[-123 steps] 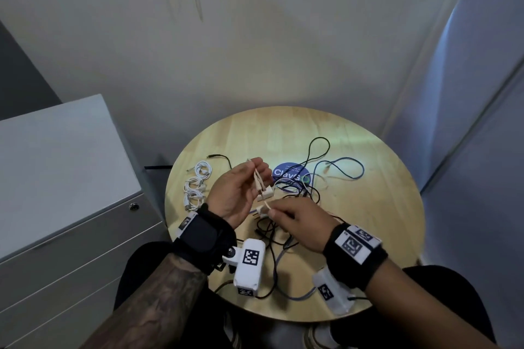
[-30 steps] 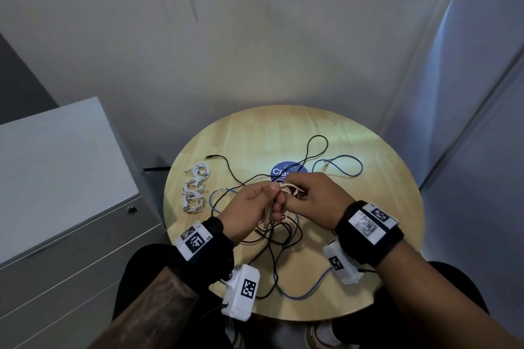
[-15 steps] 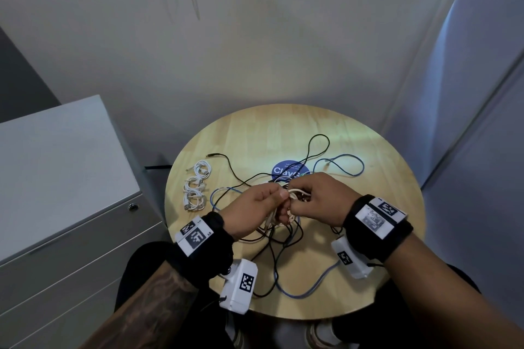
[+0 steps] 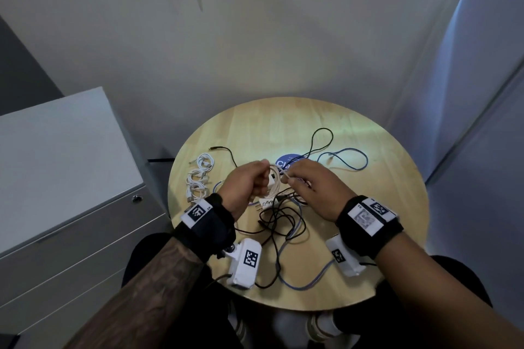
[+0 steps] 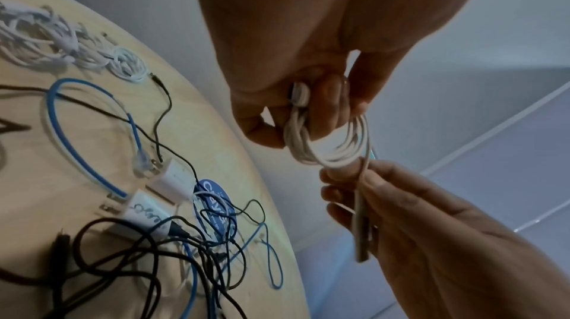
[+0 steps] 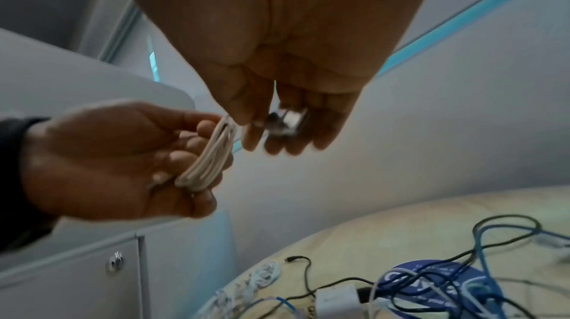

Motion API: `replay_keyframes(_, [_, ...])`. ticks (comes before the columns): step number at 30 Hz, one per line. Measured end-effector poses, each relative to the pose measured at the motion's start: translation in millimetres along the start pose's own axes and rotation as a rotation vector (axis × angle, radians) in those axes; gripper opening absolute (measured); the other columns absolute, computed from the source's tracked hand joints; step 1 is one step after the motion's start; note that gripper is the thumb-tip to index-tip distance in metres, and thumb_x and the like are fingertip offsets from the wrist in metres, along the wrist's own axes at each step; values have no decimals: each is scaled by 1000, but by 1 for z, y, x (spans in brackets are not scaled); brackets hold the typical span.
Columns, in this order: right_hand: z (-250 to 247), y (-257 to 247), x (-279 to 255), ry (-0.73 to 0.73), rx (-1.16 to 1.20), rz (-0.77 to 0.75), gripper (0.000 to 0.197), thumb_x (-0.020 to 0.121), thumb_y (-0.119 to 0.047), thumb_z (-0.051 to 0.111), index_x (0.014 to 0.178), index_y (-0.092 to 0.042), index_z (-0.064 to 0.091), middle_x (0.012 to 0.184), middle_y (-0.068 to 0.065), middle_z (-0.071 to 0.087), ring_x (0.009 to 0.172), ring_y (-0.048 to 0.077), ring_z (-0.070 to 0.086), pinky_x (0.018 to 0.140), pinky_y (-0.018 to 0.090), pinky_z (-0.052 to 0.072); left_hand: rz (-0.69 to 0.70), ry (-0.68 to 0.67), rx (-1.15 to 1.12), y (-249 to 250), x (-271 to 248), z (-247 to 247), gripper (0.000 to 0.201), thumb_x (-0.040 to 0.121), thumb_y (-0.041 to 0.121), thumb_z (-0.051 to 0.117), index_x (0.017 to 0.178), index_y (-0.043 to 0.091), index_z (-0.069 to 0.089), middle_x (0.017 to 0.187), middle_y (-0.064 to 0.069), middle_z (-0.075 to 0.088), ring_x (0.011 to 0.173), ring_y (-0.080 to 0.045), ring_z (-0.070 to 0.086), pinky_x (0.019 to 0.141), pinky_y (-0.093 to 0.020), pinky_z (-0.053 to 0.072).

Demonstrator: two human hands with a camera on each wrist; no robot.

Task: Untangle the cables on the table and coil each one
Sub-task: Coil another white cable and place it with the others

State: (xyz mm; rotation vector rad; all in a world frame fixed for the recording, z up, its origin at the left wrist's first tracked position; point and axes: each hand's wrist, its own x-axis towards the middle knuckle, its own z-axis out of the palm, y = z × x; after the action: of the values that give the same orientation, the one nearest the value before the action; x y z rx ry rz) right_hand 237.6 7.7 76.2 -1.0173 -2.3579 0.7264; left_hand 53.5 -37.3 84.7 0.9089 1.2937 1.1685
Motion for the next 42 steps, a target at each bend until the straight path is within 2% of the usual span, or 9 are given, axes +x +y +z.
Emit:
replay_keyframes(4, [4, 0, -3, 31, 6, 122, 13, 93, -18, 61, 100, -24, 69, 90, -12, 62, 84, 8, 58, 75, 23, 44, -17, -70, -55, 2, 0, 7, 34, 102, 21, 44, 69, 13, 45, 62, 0, 33, 49, -11, 28, 45, -18, 26])
replay_keyframes(8, [7, 1, -7, 259, 591, 338, 16, 90, 0, 64, 94, -15, 69, 86, -1, 72, 74, 9, 68, 73, 19, 55, -53, -125, -3, -5, 0, 10, 36, 103, 22, 43, 69, 11, 48, 52, 6, 38, 44, -7, 33, 42, -15, 31])
replay_keyframes(15, [27, -7, -14, 240, 1298, 525, 20, 93, 5, 54, 100, -11, 63, 86, 8, 72, 75, 20, 69, 70, 31, 59, -141, -236, -240, -11, 0, 12, 36, 103, 22, 38, 69, 11, 43, 57, 4, 30, 46, -5, 23, 40, -15, 21])
replay_keyframes(20, [39, -16, -19, 267, 1081, 477, 24, 95, -5, 57, 109, -18, 71, 95, 3, 73, 81, 13, 65, 64, 23, 52, -145, -140, -360, -19, -4, 12, 39, 104, 27, 39, 67, 13, 41, 54, 5, 31, 45, -6, 24, 44, -16, 20])
replay_keyframes(24, [47, -16, -25, 188, 798, 291, 66, 80, -1, 75, 138, -24, 52, 111, 5, 68, 98, 14, 67, 85, 29, 57, -120, -50, -223, -23, -7, 12, 38, 102, 34, 43, 67, 17, 45, 53, 6, 32, 45, -9, 27, 43, -19, 22])
replay_keyframes(29, [44, -21, -24, 297, 706, 230, 42, 72, -37, 76, 109, -52, 63, 99, 7, 69, 91, 18, 67, 81, 33, 57, -40, -118, -136, -20, -12, 14, 36, 103, 28, 39, 106, 1, 63, 79, -9, 58, 51, -11, 34, 48, -24, 18])
replay_keyframes(33, [40, -23, -24, 296, 686, 213, 25, 85, -31, 71, 108, -42, 68, 98, 8, 72, 93, 22, 67, 86, 37, 55, -5, -194, -127, -12, -19, 14, 43, 102, 23, 34, 112, -13, 56, 76, -11, 48, 52, -11, 30, 54, -30, 15])
replay_keyframes(38, [31, -26, -20, 313, 638, 217, 13, 93, -23, 66, 100, -32, 73, 90, -14, 72, 78, 2, 62, 76, 24, 48, 55, -170, -134, -10, -21, 13, 21, 95, 23, 51, 92, 3, 55, 68, 0, 32, 53, -9, 29, 51, -21, 22])
replay_keyframes(42, [14, -29, -17, 144, 800, 266, 7, 92, -15, 66, 95, -11, 70, 79, -5, 67, 69, 6, 61, 65, 24, 51, 85, -174, -90, -9, -23, 7, 26, 93, 26, 57, 73, 11, 57, 62, 5, 28, 53, -8, 27, 48, -18, 26])
